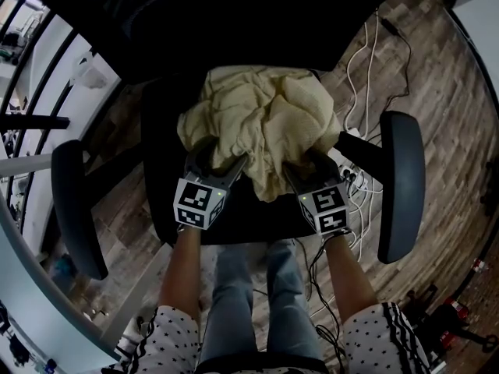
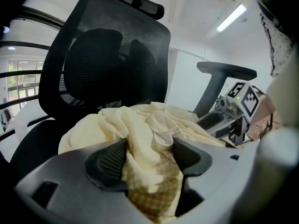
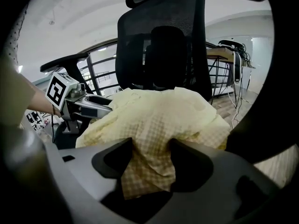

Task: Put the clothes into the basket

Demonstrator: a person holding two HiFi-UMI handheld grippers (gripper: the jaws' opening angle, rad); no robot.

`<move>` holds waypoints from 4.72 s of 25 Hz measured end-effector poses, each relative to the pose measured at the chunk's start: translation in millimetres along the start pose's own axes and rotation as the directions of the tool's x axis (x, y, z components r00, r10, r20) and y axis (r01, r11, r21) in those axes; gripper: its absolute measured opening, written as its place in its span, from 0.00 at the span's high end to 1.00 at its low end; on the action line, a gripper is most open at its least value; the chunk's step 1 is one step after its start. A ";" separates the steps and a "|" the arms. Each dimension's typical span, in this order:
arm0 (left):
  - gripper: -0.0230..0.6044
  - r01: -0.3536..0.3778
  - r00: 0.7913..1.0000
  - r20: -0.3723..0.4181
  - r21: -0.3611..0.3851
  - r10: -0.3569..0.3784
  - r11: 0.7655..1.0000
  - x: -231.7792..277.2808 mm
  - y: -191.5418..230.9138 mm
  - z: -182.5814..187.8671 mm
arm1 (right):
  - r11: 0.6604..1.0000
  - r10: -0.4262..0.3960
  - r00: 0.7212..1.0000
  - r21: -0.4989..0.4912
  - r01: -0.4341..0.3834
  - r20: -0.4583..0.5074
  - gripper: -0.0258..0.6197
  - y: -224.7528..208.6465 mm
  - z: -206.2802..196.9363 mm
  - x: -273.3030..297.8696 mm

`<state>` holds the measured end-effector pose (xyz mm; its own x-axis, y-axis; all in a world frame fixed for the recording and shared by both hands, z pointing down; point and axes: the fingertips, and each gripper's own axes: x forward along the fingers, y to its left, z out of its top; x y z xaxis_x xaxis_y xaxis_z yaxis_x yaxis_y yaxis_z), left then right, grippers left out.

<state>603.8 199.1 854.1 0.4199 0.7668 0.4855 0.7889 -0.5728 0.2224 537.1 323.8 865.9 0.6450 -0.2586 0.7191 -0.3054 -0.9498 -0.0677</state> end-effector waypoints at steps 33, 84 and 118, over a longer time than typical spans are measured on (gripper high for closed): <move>0.88 0.019 0.993 0.116 0.032 -0.022 0.999 -26.6 -61.2 91.1 | 0.983 0.165 0.968 0.043 -0.176 0.189 0.88 57.1 98.9 -31.5; 0.89 -0.331 0.867 0.422 0.094 0.264 0.939 -231.5 -146.8 385.1 | 0.908 0.345 0.805 -0.389 -0.156 0.483 0.89 107.5 354.5 -299.0; 0.89 -0.590 0.708 0.504 0.037 0.494 0.807 -358.4 -198.9 417.2 | 0.793 0.561 0.653 -0.557 -0.247 0.509 0.89 191.0 382.4 -403.0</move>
<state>483.6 159.1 283.1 0.9135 0.4059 0.0279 0.4056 -0.9035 -0.1384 486.7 179.4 298.7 0.6064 -0.7912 0.0790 -0.7916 -0.5914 0.1536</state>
